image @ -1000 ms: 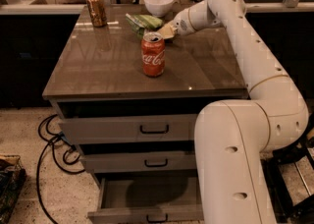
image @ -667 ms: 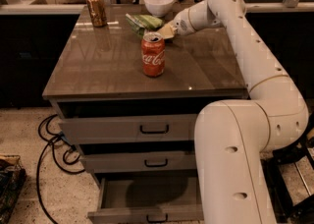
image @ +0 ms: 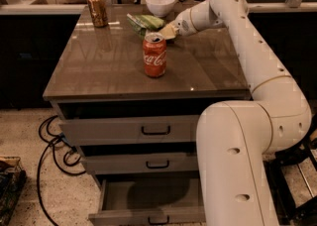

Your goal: Place green jalapeno chip bag into bottom drawer

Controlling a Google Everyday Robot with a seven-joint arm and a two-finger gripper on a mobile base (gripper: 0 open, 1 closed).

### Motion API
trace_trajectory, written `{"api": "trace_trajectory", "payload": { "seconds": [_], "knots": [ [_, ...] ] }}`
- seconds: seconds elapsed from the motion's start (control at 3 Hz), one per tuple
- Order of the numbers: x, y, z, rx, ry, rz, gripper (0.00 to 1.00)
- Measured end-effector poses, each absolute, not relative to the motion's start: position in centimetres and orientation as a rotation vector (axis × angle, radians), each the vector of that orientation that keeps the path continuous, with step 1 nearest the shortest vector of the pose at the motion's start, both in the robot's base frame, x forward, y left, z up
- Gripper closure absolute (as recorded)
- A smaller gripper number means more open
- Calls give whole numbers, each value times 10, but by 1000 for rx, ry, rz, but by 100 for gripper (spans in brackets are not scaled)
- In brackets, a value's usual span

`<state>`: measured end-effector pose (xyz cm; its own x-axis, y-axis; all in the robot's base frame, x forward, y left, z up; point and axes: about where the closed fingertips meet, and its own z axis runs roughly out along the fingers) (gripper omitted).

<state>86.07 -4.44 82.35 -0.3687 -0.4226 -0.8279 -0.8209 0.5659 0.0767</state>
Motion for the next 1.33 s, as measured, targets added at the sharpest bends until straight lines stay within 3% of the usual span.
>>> {"api": "trace_trajectory", "payload": {
  "seconds": [1.33],
  "knots": [
    [861, -44, 824, -997, 1996, 629, 100]
  ]
}}
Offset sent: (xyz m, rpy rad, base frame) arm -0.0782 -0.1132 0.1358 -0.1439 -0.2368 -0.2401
